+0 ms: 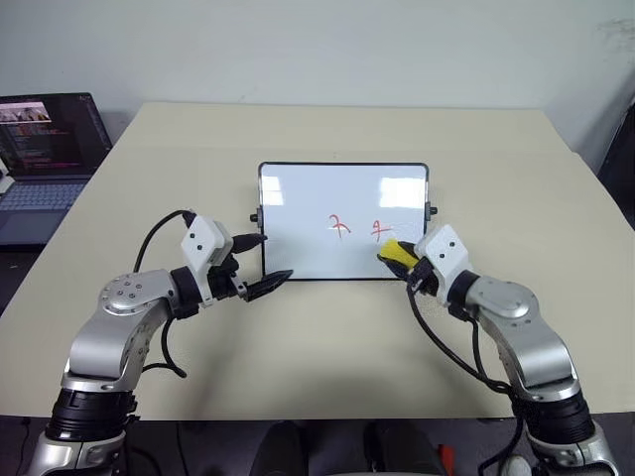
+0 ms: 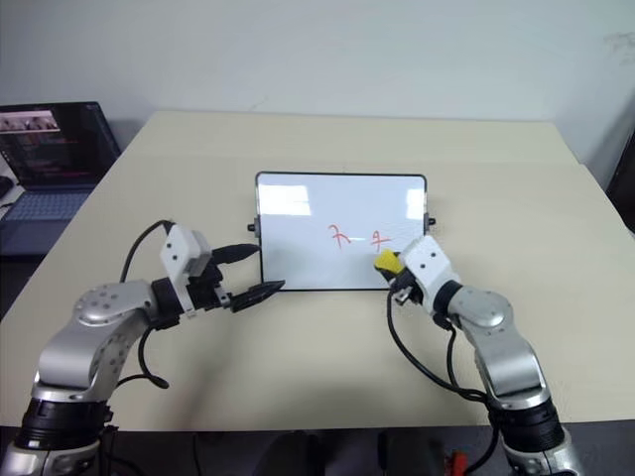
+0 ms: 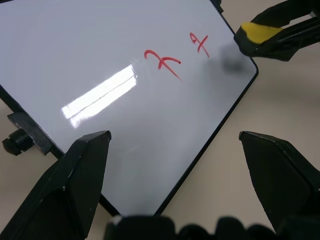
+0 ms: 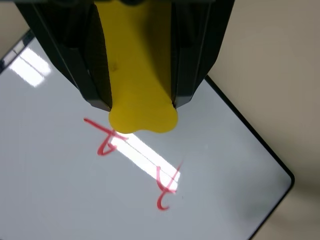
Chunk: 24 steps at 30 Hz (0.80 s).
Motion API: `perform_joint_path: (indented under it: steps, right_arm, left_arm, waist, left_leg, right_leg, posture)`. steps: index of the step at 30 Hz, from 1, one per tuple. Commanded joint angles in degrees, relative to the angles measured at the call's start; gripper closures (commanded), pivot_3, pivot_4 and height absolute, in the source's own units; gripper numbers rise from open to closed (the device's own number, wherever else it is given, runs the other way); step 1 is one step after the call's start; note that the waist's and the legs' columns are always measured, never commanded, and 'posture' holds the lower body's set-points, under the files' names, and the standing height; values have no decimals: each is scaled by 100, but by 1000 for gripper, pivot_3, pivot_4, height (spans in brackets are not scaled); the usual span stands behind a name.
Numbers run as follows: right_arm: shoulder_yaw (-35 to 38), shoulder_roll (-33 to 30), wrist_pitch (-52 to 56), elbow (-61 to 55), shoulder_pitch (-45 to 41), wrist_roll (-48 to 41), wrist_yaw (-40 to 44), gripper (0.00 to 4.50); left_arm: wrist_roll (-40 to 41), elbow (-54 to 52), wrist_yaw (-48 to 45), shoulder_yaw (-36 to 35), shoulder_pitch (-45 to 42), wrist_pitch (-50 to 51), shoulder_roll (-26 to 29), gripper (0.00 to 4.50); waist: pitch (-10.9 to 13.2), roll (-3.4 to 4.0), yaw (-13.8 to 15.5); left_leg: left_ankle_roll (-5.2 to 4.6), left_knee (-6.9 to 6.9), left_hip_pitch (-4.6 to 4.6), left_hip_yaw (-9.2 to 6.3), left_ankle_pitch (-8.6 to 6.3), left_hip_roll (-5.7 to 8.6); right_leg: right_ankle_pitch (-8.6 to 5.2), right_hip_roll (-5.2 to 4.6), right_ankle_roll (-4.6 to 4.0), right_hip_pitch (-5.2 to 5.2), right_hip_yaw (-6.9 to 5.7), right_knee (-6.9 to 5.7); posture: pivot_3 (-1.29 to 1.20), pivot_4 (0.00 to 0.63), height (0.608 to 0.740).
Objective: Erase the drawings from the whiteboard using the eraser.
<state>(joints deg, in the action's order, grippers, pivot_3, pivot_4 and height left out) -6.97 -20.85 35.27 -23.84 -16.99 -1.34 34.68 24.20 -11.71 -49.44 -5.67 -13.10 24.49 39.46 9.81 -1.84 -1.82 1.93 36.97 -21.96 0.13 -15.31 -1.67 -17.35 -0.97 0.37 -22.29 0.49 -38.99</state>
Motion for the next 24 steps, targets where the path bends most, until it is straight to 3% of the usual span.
perform_joint_path:
  steps: [1, 6, 14, 19, 24]
  right_arm:
    - [-165, 19, 32, -239, -264, -75, -49, 3227]
    - [-766, 122, -202, 205, -1012, 224, -112, 3227]
    - [-1367, 521, -1040, 1973, -2360, 882, -444, 3228]
    - [-1532, 517, -1493, 2811, -2589, 1190, -520, 3228]
    - [-1787, 236, -1342, 2945, -2387, 1279, 58, 3228]
  left_arm:
    - [-1, -128, 90, -133, 40, -58, -6, 0]
    - [-7, -207, 88, -86, 152, -27, 47, 0]
    - [-62, -213, 64, -12, 146, -53, 101, 0]
    - [-73, -254, 85, 9, 166, -46, 94, 0]
    - [-65, -307, 109, 14, 201, -27, 90, 0]
  waist:
    - [0, 0, 6]
    - [0, 0, -14]
    - [0, 0, 2]
    - [0, -1, 15]
    - [-2, -2, 10]
  left_leg:
    - [0, 0, -1, 0, 0, 0]
    - [0, 1, 0, 3, 0, 0]
    - [0, 3, -3, 2, 0, 2]
    - [0, 3, -6, 2, 0, 3]
    - [0, 3, -2, 2, 0, 1]
  right_leg:
    - [0, 0, 0, 0, 0, 0]
    - [0, -1, 0, -2, 4, 0]
    - [1, -4, -2, -2, -1, 1]
    - [1, -7, -2, -2, -3, 3]
    - [1, -7, -2, -1, -2, 0]
  posture:
    - [0, 150, 740]
    - [0, 150, 740]
    - [0, 150, 740]
    - [0, 150, 740]
    - [0, 150, 740]
